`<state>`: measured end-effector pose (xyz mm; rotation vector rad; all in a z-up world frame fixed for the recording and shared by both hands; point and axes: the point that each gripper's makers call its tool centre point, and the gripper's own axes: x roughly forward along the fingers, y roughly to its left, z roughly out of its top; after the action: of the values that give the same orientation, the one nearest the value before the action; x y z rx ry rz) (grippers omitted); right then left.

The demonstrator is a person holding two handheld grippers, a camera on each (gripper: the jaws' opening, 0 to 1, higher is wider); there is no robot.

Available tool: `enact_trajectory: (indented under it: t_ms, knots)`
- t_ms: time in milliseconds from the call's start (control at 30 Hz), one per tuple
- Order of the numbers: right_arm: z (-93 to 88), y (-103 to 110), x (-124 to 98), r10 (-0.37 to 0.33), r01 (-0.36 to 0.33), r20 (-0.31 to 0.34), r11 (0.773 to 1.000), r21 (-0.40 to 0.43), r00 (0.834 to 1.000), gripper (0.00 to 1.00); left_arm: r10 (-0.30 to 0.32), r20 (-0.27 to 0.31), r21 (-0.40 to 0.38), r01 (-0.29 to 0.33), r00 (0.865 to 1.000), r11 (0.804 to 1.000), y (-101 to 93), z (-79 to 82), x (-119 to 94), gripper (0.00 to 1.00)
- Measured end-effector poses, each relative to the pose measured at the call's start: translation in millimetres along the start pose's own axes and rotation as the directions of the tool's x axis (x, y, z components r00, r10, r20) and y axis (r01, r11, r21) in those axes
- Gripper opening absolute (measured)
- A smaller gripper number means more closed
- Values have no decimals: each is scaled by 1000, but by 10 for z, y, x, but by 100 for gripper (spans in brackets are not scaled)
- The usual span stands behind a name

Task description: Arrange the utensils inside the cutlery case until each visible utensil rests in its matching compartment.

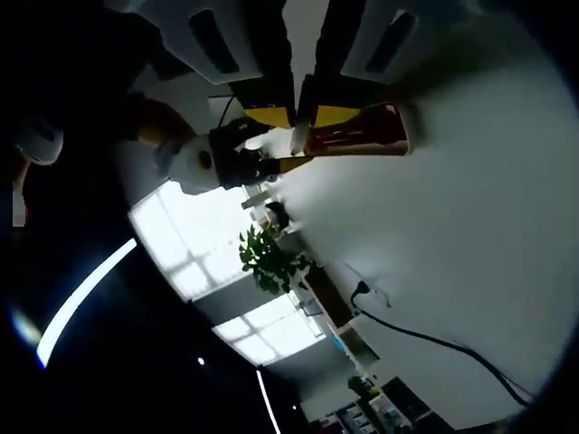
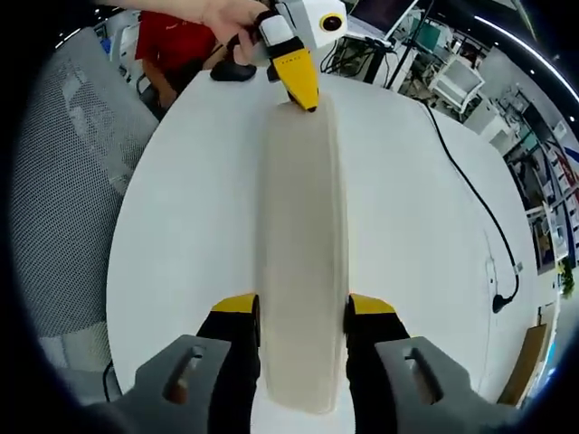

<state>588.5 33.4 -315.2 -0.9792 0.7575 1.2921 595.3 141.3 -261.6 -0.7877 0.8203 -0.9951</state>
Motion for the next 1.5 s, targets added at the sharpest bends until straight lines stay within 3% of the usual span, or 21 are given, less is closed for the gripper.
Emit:
enact_trajectory:
  t_ms: [333,533,700,967,1100,1200,1367,1467,1500]
  knots:
    - [-20,-19,63,25,-25,-18,999,22,1000,35,9,2,-2,-9,1000,1000,67,14,18,8]
    - [-28,-106,93,49,-48,-20,998,48,999,35,13,34,-22,-12,999,1000,164,124,53,8]
    - [-52,-131,147,74,-72,-34,996,58,997,35,49,34,-17,-48,998,999,273,151,98,9]
    - [-60,-72,240,161,-158,-51,986,55,986,35,117,9,-18,-117,993,993,443,41,31,9]
    - [-81,-45,249,173,-173,-83,985,10,981,35,152,33,-8,-152,988,988,480,67,-61,13]
    - [-88,-42,242,177,-176,-90,984,13,980,35,224,60,-11,-224,973,974,551,93,-184,21]
    - [-98,-33,242,187,-189,-110,982,-11,976,35,303,25,-19,-302,953,953,626,-90,-271,22]
    - [-107,-35,249,196,-203,-146,979,-31,970,35,310,30,-50,-308,950,950,670,-135,-267,22]
    - [-120,-41,252,198,-209,-167,977,-48,966,36,292,39,-80,-288,956,954,646,-139,-241,23]
